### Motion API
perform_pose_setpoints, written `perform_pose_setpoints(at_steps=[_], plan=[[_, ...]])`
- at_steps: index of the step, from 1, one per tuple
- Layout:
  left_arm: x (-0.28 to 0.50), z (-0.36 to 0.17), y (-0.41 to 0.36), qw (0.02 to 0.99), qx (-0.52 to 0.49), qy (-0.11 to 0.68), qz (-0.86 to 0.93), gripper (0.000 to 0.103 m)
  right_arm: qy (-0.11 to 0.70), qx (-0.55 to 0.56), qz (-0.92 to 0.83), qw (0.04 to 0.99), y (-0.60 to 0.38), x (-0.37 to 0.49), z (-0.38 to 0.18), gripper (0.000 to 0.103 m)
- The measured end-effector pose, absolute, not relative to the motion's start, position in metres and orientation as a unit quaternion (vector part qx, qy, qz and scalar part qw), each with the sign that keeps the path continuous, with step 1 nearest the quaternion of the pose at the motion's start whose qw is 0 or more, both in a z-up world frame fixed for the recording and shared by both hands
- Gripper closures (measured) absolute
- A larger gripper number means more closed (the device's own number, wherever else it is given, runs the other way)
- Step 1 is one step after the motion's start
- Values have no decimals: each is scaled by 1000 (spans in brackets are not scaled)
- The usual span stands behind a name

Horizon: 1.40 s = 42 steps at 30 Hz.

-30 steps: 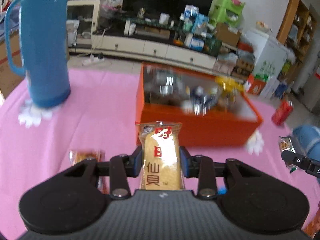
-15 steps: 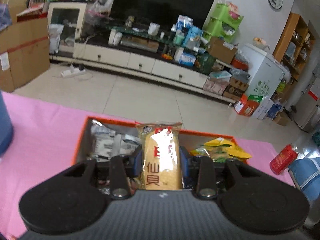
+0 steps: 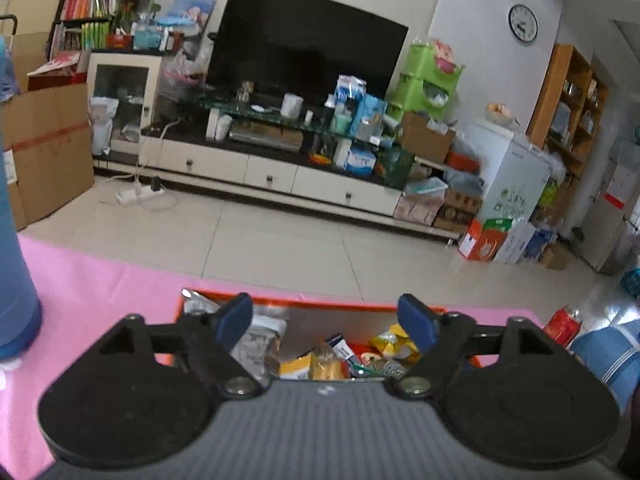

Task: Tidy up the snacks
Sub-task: 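Carry both packets into the orange box and open both grippers, then move both open grippers back to the last two snacks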

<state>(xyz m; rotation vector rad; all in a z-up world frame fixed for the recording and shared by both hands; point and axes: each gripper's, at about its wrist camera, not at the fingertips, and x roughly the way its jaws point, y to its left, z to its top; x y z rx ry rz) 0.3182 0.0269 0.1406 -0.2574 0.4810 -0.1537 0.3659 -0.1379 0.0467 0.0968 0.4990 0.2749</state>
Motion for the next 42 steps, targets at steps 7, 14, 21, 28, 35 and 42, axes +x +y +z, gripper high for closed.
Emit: perform_pose_setpoints(at_steps=[7,14,21,28,35,42], plan=[[272,151,36,968,-80,231,-53,8,236,42,140,961,-160,304,58,18],[175,93,78,955,-27,294,7,1,314,109,155,930,-188,226,12,18],[133,56,158,935,-30,338,99,1,345,96,154,921,-203,182,-15,17],[175,31,156,920,-31,379,88,1,368,113,175,906,-195,193,-23,17],[204,7,137,908,-21,411,81,28,384,41,190,903,-153,199,-36,17],[200,10,107,907,-34,419,32,40,380,-26,183,906,-125,202,-47,31]])
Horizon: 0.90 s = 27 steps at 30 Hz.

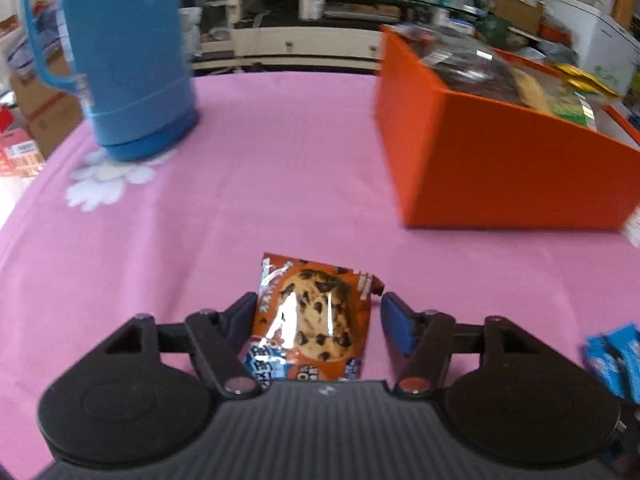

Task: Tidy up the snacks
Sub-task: 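Move both open grippers back to the last two snacks, then grasp the blue wafer bar with the right gripper while the left grasps the cookie packet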

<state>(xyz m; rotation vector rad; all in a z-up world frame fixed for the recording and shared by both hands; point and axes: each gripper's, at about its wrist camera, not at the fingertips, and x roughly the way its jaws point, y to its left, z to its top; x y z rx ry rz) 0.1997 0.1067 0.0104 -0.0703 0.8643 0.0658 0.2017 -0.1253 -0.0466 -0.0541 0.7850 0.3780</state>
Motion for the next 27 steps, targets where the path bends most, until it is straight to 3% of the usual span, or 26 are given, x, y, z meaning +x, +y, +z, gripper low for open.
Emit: perform_pose_setpoints(at_steps=[4,8,9,11,12,27], plan=[[189,12,68,904,-17,426,-16,40,383,-31,164,909,-142,199,-45,42],[184,11,32,902,1,428,-51,38,387,-23,125,913,-170,199,-45,42],[183,11,24,902,7,428,-54,33,389,-19,118,914,-177,199,-44,42],[181,12,13,901,20,429,-57,14,392,-14,106,914,-186,197,-45,33],[178,14,10,903,26,426,-54,13,394,-9,105,913,-190,197,-44,32],[171,10,18,903,60,425,-34,10,394,-22,124,910,-183,184,-46,24]])
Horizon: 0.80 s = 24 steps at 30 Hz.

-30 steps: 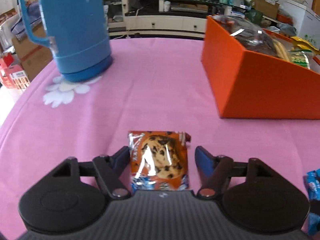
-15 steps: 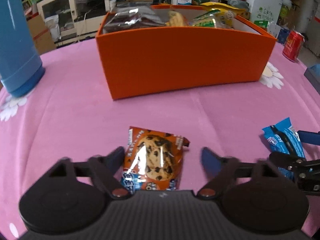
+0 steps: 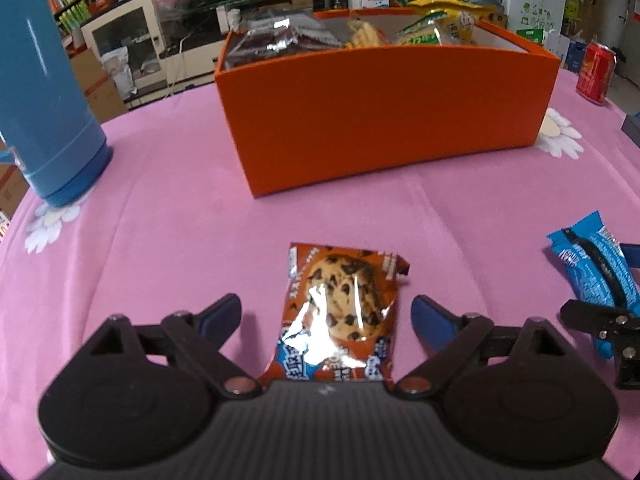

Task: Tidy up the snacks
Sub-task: 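Grasp the blue wafer bar with the right gripper while the left grasps the cookie packet, then carry both packets into the orange box and open both grippers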

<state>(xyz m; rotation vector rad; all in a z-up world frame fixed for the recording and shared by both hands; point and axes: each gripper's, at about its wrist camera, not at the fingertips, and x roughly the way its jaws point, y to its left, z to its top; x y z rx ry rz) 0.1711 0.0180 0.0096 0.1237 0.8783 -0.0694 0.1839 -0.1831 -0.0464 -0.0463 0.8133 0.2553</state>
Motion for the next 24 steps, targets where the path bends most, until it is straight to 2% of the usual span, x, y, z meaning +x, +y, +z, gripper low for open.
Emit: perform_pose_setpoints(at_steps=[4,6,7,8,9,10,14,19,24], plan=[[173,9,25,901,34,432,-37,11,392,-38,119,912,-182,183,-49,24],[172,9,28,901,23,431,-38,17,388,-45,117,913,-181,181,-49,29],[170,10,29,903,19,428,-42,29,384,-48,113,915,-181,179,-49,46],[168,12,29,904,17,425,-48,46,377,-46,115,918,-182,177,-46,73],[167,14,29,904,16,423,-54,52,375,-42,115,919,-183,177,-44,74],[165,15,28,903,19,425,-54,52,376,-31,116,919,-186,178,-44,80],[164,25,43,900,-37,428,-67,52,354,-3,117,928,-196,175,-34,81],[160,63,67,918,-103,377,-69,52,321,41,119,939,-210,172,-15,81],[190,94,69,924,-124,354,-68,53,284,69,137,946,-213,188,18,81]])
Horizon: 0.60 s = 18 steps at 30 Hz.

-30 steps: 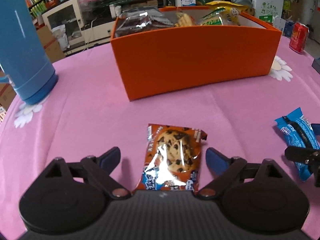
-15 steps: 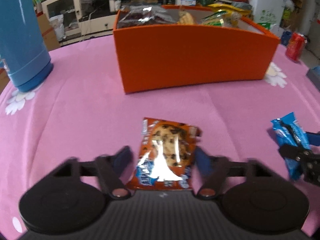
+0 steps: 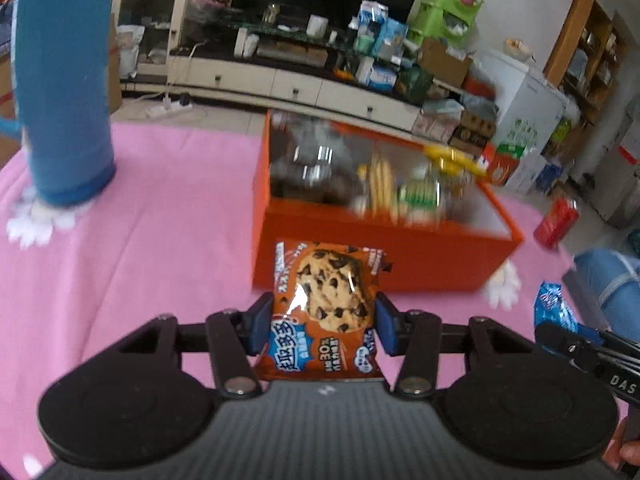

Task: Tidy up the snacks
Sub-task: 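Carry both packets into the orange box and open both grippers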

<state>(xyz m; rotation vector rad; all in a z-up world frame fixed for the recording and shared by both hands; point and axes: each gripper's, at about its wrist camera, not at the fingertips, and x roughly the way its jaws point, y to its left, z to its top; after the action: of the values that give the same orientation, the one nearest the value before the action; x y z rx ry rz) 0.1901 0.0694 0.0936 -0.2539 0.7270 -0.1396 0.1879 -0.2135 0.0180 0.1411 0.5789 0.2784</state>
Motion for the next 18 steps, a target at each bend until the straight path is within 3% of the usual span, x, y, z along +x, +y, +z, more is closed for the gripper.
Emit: perform_pose_setpoints(at_steps=[9,18], plan=[[295,139,39,945,-143,286,-66,53,189,50,139,971,-172,297,91,81],[362,100,31,944,-136,297,-55,53,252,86,138,954,-134,396,39,81]])
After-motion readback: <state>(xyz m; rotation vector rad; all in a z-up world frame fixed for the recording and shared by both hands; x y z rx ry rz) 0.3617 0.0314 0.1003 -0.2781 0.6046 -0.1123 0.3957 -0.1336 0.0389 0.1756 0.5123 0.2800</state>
